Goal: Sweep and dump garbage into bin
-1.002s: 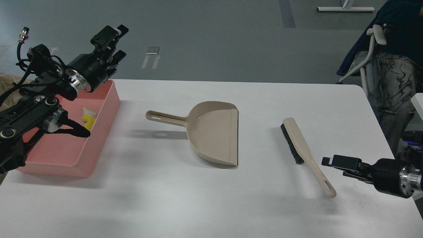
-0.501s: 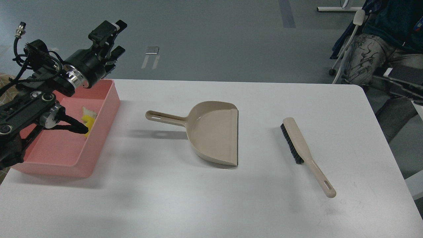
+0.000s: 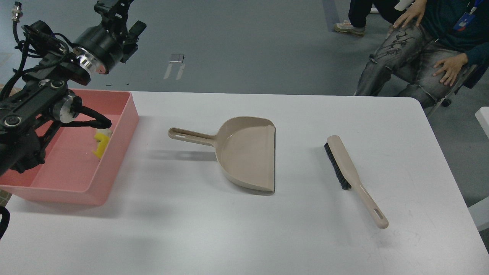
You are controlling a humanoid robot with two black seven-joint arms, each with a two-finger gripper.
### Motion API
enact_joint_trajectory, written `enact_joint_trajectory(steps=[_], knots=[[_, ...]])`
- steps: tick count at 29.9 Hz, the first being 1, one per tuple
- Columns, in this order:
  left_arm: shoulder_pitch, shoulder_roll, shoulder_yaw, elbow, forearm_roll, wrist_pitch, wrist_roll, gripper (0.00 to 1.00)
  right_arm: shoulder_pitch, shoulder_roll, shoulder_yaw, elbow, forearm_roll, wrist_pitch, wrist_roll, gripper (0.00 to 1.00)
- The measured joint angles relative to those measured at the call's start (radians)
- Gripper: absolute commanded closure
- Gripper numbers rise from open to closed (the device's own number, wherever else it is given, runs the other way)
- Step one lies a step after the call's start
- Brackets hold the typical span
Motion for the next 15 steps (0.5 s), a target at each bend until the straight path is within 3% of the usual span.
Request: enact_joint_trajectory(steps=[7,11,15], knots=[[-0.086,-0.078,0.000,0.121,-0.130,-0.057,-0.028,0.02,0.202,0.204,-0.036,-0.257,0.042,-0.014,0.079,0.02],[-0.136,-0.140,0.000,0.217,-0.195,-0.130,-0.051,0.02,0.281,0.337,-0.036,-0.404,0.042,-0.014,0.125,0.02],[-0.179,-0.202,0.000,0.331,-0.247,-0.231,-0.072,0.02,0.296,0.459,-0.037,-0.493,0.042,-0.012,0.206,0.02]])
